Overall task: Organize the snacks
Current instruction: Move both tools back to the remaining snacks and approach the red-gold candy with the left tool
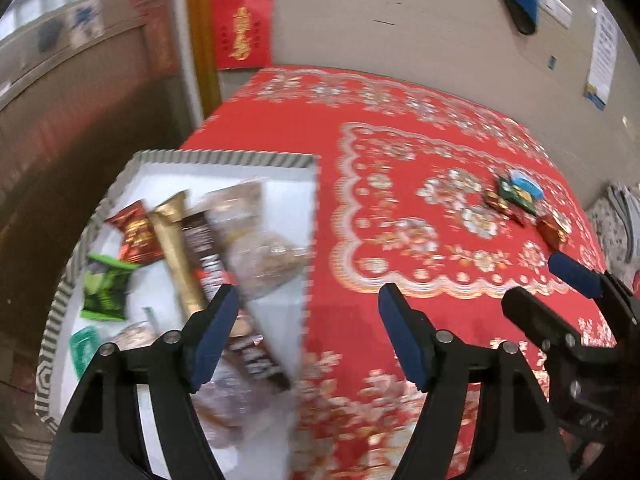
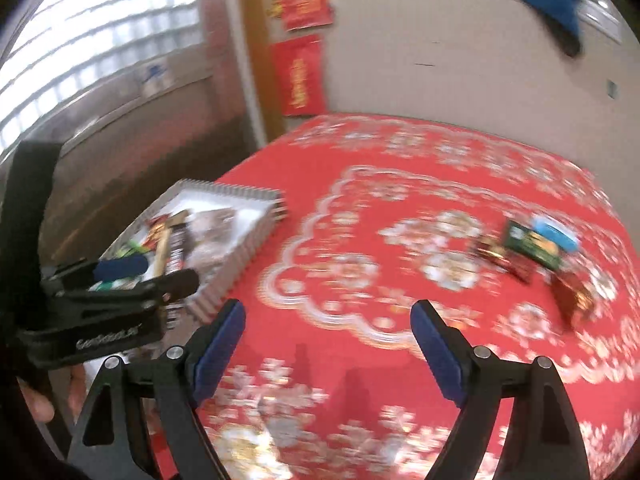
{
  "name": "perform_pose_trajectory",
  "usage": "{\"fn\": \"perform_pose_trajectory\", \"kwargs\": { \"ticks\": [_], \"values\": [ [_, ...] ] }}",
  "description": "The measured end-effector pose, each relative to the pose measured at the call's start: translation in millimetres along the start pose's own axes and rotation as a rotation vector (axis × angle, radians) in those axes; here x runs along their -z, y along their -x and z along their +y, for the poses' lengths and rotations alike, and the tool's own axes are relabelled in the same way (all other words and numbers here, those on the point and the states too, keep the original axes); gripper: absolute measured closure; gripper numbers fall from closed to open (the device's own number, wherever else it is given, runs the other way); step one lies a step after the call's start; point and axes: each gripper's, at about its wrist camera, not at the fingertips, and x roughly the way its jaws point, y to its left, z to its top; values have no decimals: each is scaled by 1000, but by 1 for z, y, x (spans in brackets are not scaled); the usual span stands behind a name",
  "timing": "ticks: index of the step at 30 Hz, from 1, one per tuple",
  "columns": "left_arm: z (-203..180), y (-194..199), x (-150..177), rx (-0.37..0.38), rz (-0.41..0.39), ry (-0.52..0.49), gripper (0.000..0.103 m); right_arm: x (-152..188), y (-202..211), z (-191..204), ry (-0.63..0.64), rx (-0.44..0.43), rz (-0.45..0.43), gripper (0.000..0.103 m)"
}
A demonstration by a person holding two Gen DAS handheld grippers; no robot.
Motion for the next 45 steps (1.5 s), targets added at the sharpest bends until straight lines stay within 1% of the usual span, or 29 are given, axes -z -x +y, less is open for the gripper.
{"fn": "perform_pose_trajectory", "kwargs": {
  "ticks": [2, 5, 12, 18, 23, 27, 30, 33, 36, 42, 45],
  "values": [
    [-16, -2, -3, 13, 3, -20, 31, 3, 6, -22, -42, 39, 1, 16],
    [-44, -7, -9, 45, 18, -47, 31, 8, 14, -54, -102, 65, -1, 16],
    [-103, -26, -20, 112, 74, -98, 31, 25, 26, -115, -173, 149, 25, 16],
    [-147, -49, -33, 98, 105, -151, 31, 34, 30, -161, -226, 189, 43, 16],
    [-173, -74, -51, 98, 137, -133, 31, 40, 31, -191, -266, 204, 52, 16],
    [-194, -95, -65, 93, 159, -113, 31, 39, 34, -207, -272, 216, 50, 16],
    [-209, -114, -76, 64, 167, -114, 31, 38, 37, -217, -274, 218, 48, 15],
    [-218, -131, -84, 62, 192, -88, 31, 37, 39, -226, -275, 231, 48, 15],
    [-228, -147, -90, 69, 217, -62, 31, 40, 39, -234, -295, 218, 45, 15],
    [-245, -161, -94, 68, 225, -53, 31, 45, 33, -242, -305, 208, 60, 15],
    [-250, -164, -96, 61, 204, -42, 29, 47, 30, -244, -312, 201, 67, 15]
  ]
}}
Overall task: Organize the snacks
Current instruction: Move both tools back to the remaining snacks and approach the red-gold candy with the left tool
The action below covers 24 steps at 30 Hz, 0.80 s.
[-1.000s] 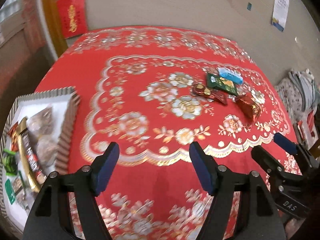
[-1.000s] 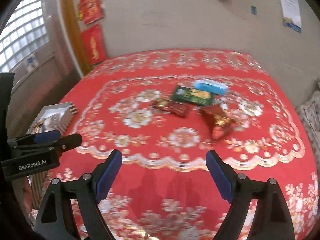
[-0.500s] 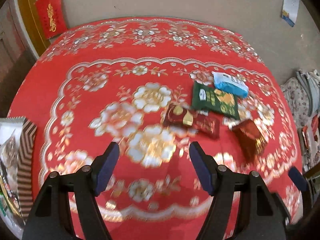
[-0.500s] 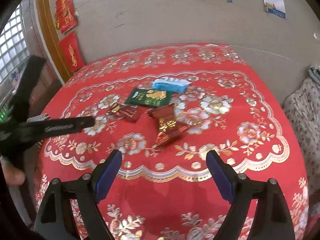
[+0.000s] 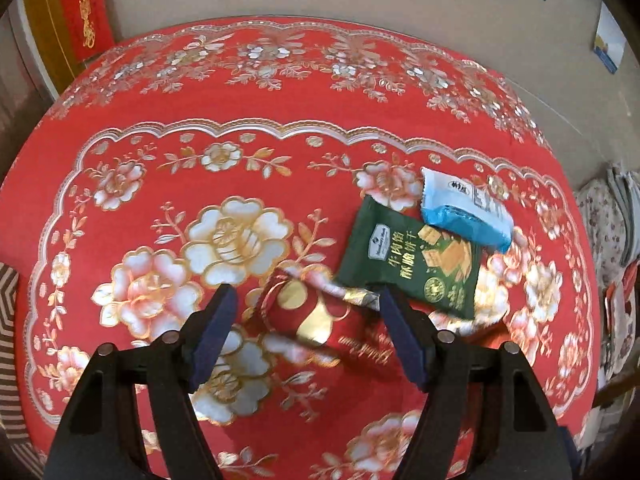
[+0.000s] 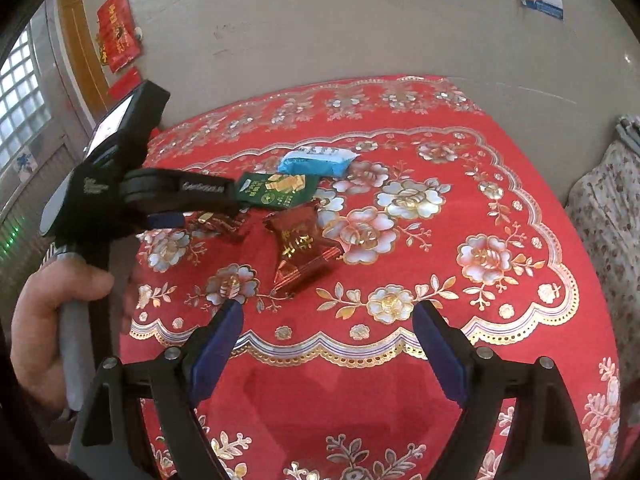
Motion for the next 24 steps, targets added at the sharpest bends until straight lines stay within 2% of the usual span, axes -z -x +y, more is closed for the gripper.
{"fn": "perform_pose_trajectory", "kwargs": {
  "ticks": [5, 9, 11, 13, 15, 18, 24],
  "values": [
    [-8, -1, 7, -44, 4, -96, 28, 1, 0, 3, 7, -3, 1, 15],
    [13, 9, 23, -21, 17, -144, 25, -1, 1, 4, 5, -10, -5, 15],
    [31, 14, 27, -6, 38, -124, 25, -4, 4, 6, 12, -18, -17, 15],
    [49, 19, 27, 42, 39, -62, 25, -9, 6, 9, 18, -22, -30, 15],
    [55, 20, 25, 53, 49, -47, 25, -15, 1, 15, 25, -27, -32, 15],
    [50, 17, 23, 54, 58, -65, 25, -22, -11, 24, 61, -24, -19, 15],
    [29, 12, 21, 48, 61, -159, 25, -37, -37, 35, 187, 54, 17, 15]
  ]
}}
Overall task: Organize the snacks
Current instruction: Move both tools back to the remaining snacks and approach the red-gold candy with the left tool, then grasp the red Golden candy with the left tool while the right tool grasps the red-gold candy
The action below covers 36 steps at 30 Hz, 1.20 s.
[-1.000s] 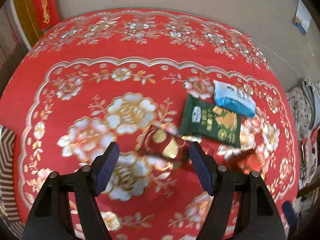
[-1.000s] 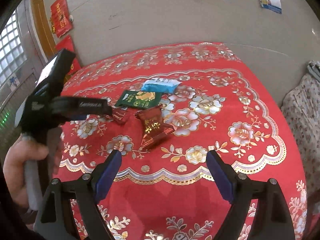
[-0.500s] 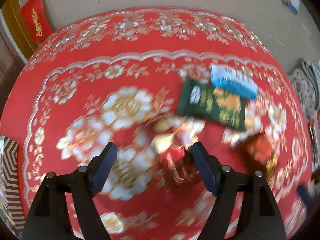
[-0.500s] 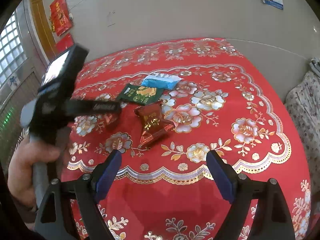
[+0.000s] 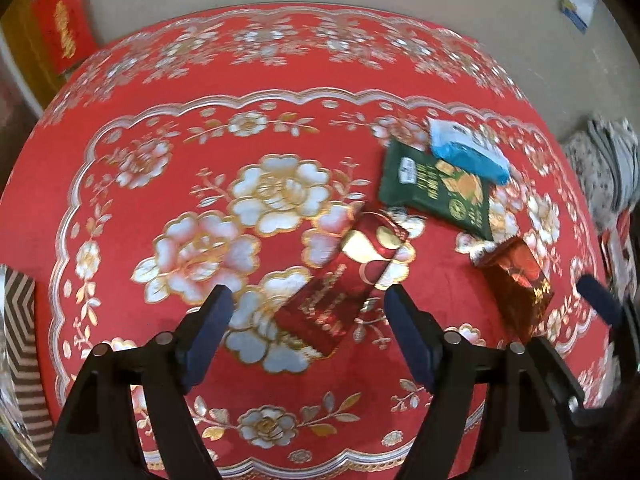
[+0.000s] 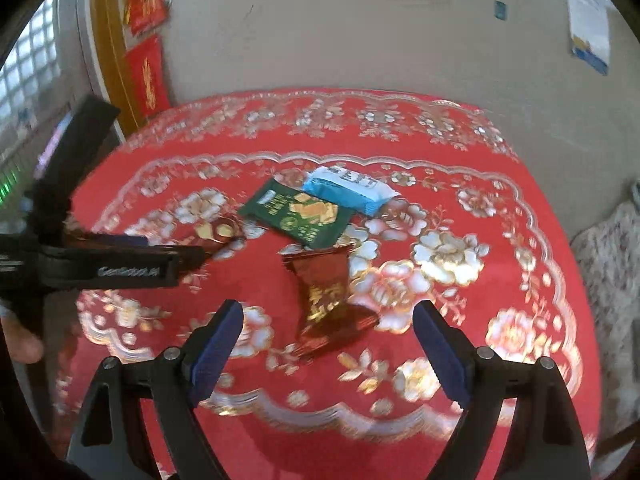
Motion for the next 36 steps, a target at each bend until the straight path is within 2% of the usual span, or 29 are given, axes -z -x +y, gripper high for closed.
{"fn": "perform_pose_trajectory", "kwargs": {
  "ticks": [7, 9, 10, 11, 12, 13, 16, 25, 31, 34, 36],
  "values": [
    [-15, -3, -2, -20, -13, -100, 24, -10, -35, -7, 26, -19, 77, 15],
    [-13, -5, -4, -14, -20, -106, 25, -10, -43, -10, 7, -55, 88, 19],
    [-13, -4, -3, -11, -28, -113, 31, -10, -45, -12, -8, -72, 84, 28],
    [-13, -3, -3, -8, -39, -119, 48, -10, -46, -14, -26, -87, 85, 44],
    [-13, -1, -3, -4, -47, -127, 58, -10, -46, -14, -26, -66, 80, 52],
    [-14, 1, -4, -3, -44, -131, 74, -9, -45, -13, -19, -72, 80, 61],
    [-11, 2, -3, 11, -37, -137, 79, -4, -39, -11, -21, -74, 80, 63],
    [11, 26, 25, 35, -62, -74, 79, 13, -5, 3, -44, -85, 18, 66],
    [20, 37, 45, 43, -59, -73, 79, 26, -2, 16, -50, -89, 51, 68],
    [23, 36, 52, 37, -56, -72, 79, 32, -4, 18, -56, -98, 77, 64],
    [24, 35, 54, 41, -48, -68, 79, 31, -6, 21, -44, -80, 99, 45]
  ]
}}
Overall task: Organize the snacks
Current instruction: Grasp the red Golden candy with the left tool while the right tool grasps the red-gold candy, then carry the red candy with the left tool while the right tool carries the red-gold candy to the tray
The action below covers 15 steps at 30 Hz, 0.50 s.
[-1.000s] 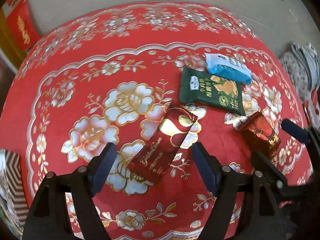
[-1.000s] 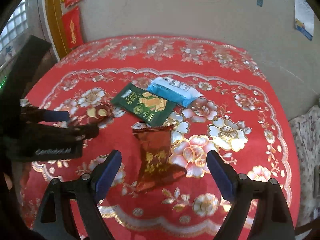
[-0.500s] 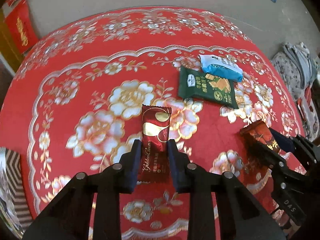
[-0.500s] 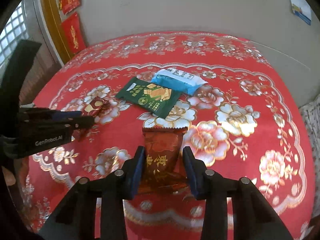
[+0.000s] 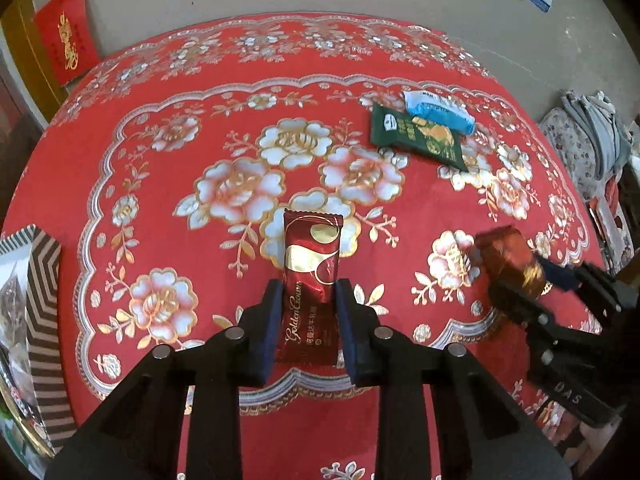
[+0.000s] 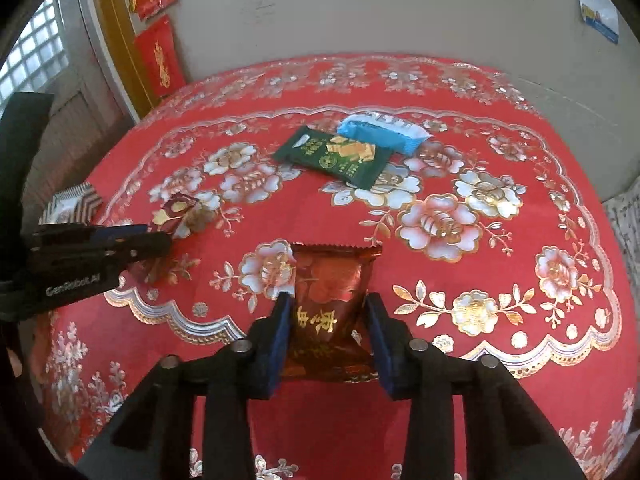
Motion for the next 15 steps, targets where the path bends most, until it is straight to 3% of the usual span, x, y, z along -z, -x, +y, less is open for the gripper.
{"fn": "perform_pose_trajectory", "kwargs": {
  "ticks": [1, 3, 4, 6, 15],
  "values": [
    [0, 0, 1, 0, 1, 0, 79, -2, -2, 2, 5, 15, 11, 33],
    [-2, 0, 2, -5, -2, -5, 79, -4, -4, 4, 21, 32, 23, 35],
    [-2, 0, 2, -6, 0, -7, 79, -6, -5, 4, 24, 31, 32, 38],
    [-3, -3, 3, -8, 7, -10, 79, -9, -8, 4, 20, 20, 51, 68],
    [5, 11, 13, 18, -11, 9, 79, 7, 12, 6, 15, -12, -7, 69]
  ]
}}
